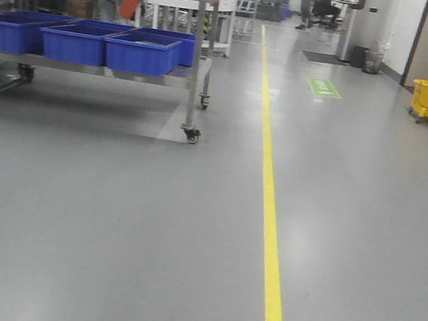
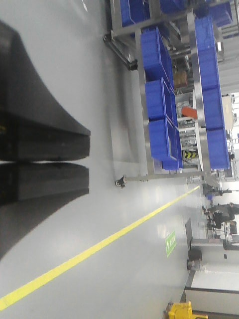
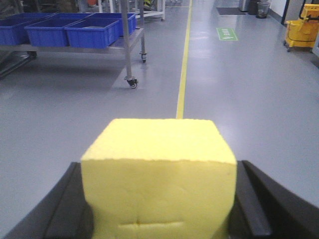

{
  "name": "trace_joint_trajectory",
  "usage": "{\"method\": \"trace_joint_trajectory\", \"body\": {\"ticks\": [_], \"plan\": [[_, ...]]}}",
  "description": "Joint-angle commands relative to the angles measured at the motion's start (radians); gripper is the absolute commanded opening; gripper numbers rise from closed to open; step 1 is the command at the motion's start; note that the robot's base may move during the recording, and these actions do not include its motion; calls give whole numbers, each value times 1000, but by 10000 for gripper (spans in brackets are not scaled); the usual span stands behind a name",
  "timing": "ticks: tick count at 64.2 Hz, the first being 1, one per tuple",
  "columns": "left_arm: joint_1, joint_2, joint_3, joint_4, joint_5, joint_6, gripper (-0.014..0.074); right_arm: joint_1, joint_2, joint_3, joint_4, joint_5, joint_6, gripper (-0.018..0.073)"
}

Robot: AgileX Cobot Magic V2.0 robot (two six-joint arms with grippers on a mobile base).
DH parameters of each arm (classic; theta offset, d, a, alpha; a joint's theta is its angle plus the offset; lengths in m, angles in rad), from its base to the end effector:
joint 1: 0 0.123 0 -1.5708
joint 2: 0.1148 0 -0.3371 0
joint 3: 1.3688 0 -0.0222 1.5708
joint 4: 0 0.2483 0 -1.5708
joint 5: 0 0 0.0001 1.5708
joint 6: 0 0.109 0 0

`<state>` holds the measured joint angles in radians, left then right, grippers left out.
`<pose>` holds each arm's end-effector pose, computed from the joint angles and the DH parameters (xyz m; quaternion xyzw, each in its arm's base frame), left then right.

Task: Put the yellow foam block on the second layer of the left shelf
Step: 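Drive the base away from the steel table holding the cube, then drive the base to the shelf rack of blue bins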

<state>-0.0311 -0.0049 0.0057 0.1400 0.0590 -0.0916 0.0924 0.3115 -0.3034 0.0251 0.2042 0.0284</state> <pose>0.0194 0.0003 0.2065 0.0247 0.6967 0.0090 0.7169 0.0467 0.0049 0.2904 -0.0165 0.7497 0.0499 0.6597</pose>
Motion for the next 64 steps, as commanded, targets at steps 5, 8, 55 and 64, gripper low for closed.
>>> {"method": "trace_joint_trajectory", "body": {"ticks": [5,8,55,64], "plan": [[2,-21,25,-6,-81,-5,136,-7,4,-29,1,-95,-13,464],[2,-21,25,-6,-81,-5,136,-7,4,-29,1,-95,-13,464],[2,-21,25,-6,-81,-5,136,-7,4,-29,1,-95,-13,464],[2,-21,25,-6,-81,-5,136,-7,4,-29,1,-95,-13,464]]}}
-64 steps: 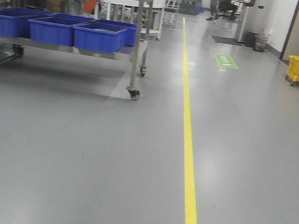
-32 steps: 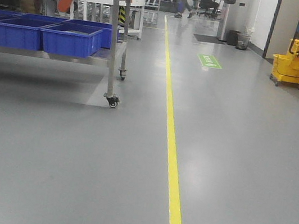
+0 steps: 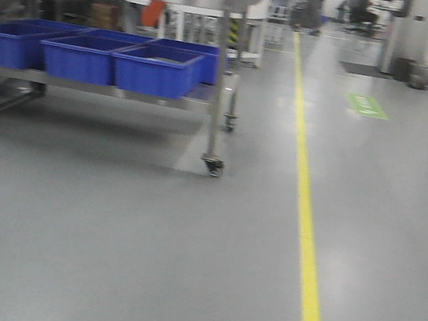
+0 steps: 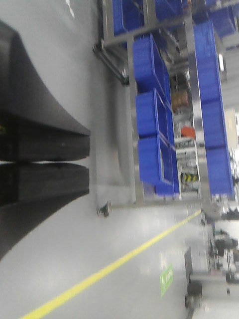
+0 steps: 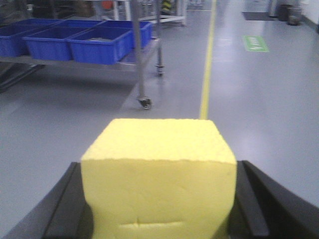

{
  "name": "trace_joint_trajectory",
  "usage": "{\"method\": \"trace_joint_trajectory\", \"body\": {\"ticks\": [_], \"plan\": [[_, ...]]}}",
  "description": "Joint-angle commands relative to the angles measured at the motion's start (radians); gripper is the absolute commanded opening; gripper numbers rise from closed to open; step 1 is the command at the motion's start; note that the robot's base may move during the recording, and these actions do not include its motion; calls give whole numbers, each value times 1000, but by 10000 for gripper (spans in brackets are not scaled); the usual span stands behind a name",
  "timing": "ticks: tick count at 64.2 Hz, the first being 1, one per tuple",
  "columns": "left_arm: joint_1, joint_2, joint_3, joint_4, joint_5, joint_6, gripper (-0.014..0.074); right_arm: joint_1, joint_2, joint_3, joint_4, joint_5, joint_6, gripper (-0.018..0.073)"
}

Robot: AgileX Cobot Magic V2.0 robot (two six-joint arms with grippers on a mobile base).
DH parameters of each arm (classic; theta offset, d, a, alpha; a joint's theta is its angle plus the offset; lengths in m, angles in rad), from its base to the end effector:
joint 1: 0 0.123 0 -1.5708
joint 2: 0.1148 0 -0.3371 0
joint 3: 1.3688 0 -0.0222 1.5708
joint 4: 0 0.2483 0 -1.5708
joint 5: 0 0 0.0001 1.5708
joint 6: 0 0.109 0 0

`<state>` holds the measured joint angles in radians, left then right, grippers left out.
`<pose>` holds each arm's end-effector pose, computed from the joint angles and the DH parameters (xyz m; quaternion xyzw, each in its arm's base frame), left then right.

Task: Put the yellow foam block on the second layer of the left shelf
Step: 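Drive the base to the shelf rack of blue bins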

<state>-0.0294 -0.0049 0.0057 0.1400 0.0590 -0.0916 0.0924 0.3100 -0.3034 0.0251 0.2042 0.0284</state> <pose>0.0194 0.0003 0.2065 0.0241 0.6967 0.0096 0.7169 0.0465 0.0049 0.2905 -0.0165 0.7492 0.0500 0.6602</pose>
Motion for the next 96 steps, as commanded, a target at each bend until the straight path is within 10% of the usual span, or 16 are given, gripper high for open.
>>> {"method": "trace_joint_trajectory", "body": {"ticks": [1,96], "plan": [[0,-21,25,-6,-81,-5,136,-7,6,-29,1,-95,-13,464],[0,-21,25,-6,-81,-5,136,-7,6,-29,1,-96,-13,464]]}}
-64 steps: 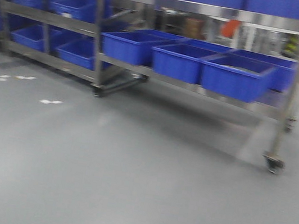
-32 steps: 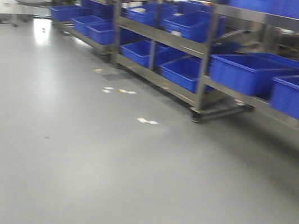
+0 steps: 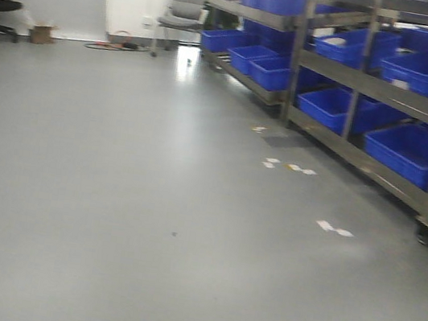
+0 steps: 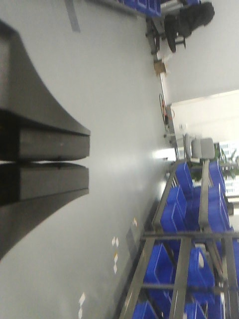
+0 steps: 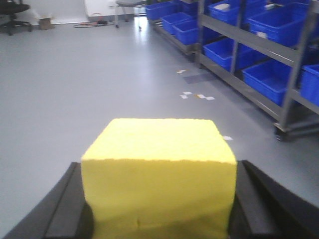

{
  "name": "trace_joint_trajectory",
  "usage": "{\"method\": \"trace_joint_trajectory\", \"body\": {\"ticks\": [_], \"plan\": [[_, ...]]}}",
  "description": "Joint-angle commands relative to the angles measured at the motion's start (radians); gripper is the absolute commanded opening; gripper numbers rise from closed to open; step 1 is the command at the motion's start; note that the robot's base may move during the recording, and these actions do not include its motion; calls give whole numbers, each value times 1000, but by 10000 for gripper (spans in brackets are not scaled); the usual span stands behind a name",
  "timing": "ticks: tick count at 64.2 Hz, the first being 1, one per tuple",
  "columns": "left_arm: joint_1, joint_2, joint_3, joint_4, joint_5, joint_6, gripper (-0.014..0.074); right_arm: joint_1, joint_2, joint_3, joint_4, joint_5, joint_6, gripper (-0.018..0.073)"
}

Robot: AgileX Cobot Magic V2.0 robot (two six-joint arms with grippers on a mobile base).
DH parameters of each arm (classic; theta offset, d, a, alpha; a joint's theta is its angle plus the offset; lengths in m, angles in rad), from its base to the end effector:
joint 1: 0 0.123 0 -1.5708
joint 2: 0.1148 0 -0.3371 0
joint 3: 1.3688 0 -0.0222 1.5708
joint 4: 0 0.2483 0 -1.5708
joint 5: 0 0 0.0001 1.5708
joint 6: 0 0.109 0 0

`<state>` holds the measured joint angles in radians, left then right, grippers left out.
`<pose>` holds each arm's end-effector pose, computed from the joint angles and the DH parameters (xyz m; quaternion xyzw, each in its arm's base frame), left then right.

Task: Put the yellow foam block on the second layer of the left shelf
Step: 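Drive the base to the shelf rack of blue bins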

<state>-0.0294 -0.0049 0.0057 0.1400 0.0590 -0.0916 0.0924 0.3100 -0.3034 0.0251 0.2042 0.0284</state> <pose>0.0194 0.0003 0.2065 0.0241 0.6967 0.0096 0.7169 0.0465 0.0049 0.2905 -0.0165 0.7492 0.0500 0.6602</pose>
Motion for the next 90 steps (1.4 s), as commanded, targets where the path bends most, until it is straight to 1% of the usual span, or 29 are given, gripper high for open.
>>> {"method": "trace_joint_trajectory", "body": {"ticks": [1,90], "plan": [[0,-21,25,-6,-81,-5,136,-7,6,-29,1,-96,-13,464],[0,-19,25,-6,-81,-5,136,-7,6,-29,1,-95,-13,464]]}}
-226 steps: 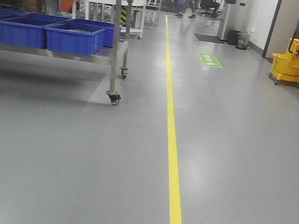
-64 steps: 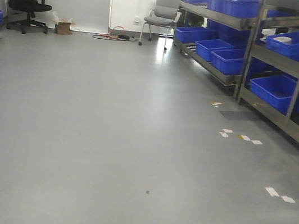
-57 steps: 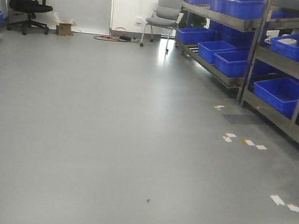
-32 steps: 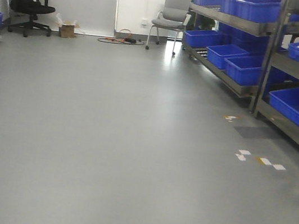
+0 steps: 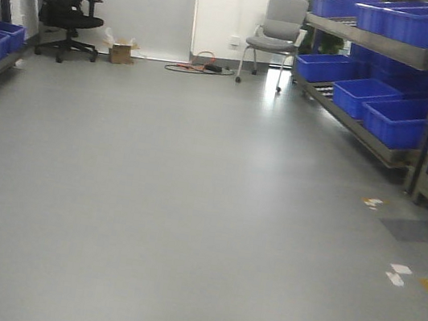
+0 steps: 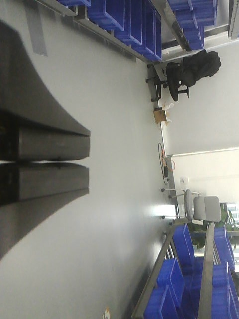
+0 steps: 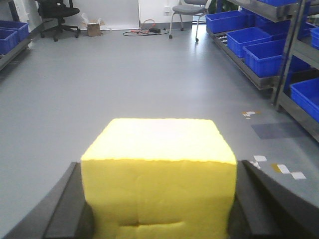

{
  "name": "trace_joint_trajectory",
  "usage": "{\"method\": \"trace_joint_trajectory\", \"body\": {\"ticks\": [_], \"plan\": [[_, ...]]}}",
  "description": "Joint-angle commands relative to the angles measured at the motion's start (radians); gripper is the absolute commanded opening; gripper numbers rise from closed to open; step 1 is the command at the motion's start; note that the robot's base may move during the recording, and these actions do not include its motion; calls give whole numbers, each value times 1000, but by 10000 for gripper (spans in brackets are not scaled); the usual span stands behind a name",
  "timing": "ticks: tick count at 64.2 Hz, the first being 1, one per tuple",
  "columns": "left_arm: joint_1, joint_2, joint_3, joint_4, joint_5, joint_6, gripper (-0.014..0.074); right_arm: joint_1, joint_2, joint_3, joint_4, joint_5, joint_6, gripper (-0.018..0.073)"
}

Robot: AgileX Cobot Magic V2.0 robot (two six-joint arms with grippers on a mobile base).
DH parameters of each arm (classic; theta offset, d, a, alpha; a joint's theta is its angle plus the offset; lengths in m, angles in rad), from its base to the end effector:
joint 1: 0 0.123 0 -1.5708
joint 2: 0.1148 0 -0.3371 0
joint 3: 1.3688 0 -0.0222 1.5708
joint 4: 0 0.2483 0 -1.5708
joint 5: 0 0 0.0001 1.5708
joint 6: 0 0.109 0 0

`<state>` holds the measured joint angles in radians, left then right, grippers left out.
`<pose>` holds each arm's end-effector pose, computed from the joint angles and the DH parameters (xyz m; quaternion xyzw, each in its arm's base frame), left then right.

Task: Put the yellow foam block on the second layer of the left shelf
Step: 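Drive the base to the shelf rack of blue bins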

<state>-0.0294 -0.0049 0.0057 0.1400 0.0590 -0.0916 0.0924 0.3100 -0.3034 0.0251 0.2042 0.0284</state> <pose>0.0194 0.0003 0.2065 0.0241 0.6967 0.0096 0.7169 0.0465 0.0049 0.2905 -0.0165 0.7492 0.0500 0.6602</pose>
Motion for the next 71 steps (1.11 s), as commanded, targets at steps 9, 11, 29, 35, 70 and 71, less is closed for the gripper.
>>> {"method": "trace_joint_trajectory", "body": {"ticks": [9,11,29,35,70,71], "plan": [[0,-19,25,-6,-81,-5,136,-7,6,-29,1,-95,-13,464],[0,-19,25,-6,-81,-5,136,-7,6,-29,1,-95,-13,464],[0,-19,25,-6,-81,-5,136,-7,6,-29,1,-95,-13,464],[0,-19,25,-6,-81,-5,136,-7,6,-29,1,-95,-13,464],[0,-19,25,-6,-81,-5,136,-7,6,-29,1,-95,-13,464],[0,-19,25,-6,-81,-5,136,-7,6,-29,1,-95,-13,464]]}}
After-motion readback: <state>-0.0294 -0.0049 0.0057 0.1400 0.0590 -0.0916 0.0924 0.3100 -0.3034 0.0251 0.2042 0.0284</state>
